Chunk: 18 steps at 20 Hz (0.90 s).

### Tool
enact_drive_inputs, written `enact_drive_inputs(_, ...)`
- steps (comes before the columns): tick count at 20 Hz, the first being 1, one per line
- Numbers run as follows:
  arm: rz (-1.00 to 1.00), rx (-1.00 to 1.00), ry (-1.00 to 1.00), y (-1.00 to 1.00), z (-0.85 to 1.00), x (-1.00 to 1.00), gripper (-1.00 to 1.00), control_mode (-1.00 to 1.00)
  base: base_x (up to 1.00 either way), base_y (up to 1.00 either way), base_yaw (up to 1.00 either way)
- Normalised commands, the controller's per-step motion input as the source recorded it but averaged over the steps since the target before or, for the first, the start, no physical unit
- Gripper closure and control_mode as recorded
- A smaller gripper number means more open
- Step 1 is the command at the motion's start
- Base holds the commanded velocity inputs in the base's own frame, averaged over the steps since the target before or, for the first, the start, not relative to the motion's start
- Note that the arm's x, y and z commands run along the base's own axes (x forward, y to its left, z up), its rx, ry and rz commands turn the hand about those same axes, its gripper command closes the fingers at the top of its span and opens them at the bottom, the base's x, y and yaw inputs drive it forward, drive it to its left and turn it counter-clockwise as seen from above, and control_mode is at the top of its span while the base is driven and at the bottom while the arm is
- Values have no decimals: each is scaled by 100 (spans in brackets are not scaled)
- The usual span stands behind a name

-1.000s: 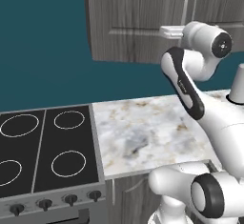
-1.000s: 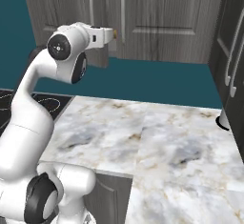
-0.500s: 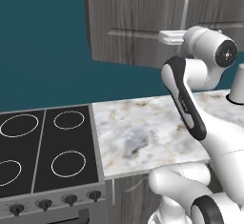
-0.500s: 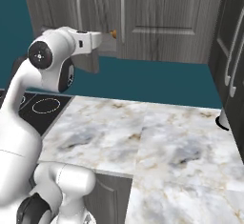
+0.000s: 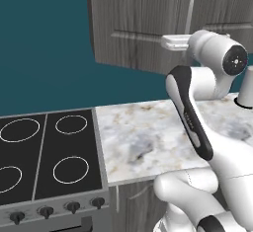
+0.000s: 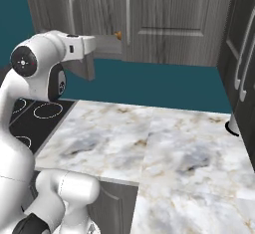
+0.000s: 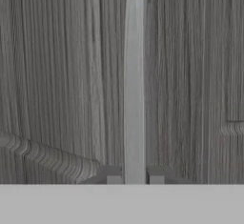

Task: Open the cabinet, retrieve the rolling pin, and place it next to the meat on the cutting board to prepare for tenderizing.

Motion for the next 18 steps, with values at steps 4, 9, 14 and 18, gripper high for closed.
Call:
enact_drive_inputs(4, 0, 0, 3, 31, -2, -18, -100, -100, 0, 0, 0)
enact_drive_inputs(9, 0, 1, 0, 15, -2, -38, -100, -100, 0, 0, 0)
enact_drive_inputs(14, 0, 6, 0, 0, 0, -58, -100, -100, 0, 0, 0)
enact_drive_inputs(18, 0, 9, 0, -6, 0, -52, -100, -100, 0, 0, 0)
